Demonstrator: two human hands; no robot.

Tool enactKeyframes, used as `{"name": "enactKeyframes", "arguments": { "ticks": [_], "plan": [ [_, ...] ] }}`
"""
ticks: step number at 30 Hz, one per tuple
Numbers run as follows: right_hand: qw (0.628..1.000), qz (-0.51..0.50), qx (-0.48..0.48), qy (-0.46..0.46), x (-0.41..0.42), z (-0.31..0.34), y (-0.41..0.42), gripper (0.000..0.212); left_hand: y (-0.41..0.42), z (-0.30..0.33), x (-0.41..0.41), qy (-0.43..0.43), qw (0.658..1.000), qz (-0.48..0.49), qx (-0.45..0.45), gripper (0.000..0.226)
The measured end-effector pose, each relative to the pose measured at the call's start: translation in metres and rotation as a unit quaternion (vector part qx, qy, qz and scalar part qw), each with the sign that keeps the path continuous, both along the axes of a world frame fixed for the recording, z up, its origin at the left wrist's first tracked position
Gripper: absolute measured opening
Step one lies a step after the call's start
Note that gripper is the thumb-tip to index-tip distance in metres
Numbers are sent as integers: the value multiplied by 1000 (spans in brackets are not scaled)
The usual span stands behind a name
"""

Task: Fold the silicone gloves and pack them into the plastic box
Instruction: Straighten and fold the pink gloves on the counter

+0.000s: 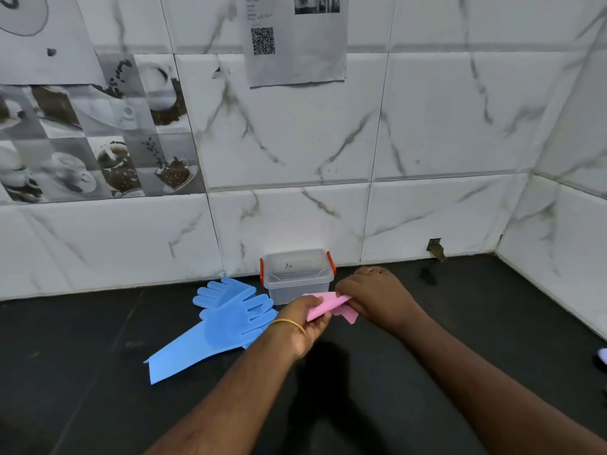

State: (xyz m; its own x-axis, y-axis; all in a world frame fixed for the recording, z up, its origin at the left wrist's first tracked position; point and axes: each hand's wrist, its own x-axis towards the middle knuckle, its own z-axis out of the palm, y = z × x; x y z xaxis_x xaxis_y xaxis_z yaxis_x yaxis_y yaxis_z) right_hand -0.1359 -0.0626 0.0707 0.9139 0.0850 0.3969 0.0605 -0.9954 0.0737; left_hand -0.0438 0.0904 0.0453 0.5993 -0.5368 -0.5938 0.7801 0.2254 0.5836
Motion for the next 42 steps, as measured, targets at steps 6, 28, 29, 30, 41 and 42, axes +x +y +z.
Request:
{"name": "enactKeyframes", "arguments": {
  "ticks": [6, 28, 29, 30, 41, 42],
  "plan": [
    [816, -223, 534, 5, -13, -47, 37, 91, 13, -10, 7, -77, 994, -12, 73, 31],
    [551, -277, 786, -37, -72, -100, 22, 18, -3, -95, -30, -67, 979, -181, 72, 40],
    [559, -284, 778, -28, -75, -103, 17, 17, -11, -97, -35, -77, 977, -175, 92, 39],
    [568, -289, 770, -20, -76, -105, 11, 17, -18, -97, -38, -88, 976, -168, 105, 38],
    [648, -157, 740, -87, -51, -88, -90, 28, -103, -68, -26, -217, 966, -91, 102, 46],
    [659, -179, 725, -90, -51, -102, -95, 28, -108, -78, -29, -214, 964, -84, 135, 47]
  ]
}}
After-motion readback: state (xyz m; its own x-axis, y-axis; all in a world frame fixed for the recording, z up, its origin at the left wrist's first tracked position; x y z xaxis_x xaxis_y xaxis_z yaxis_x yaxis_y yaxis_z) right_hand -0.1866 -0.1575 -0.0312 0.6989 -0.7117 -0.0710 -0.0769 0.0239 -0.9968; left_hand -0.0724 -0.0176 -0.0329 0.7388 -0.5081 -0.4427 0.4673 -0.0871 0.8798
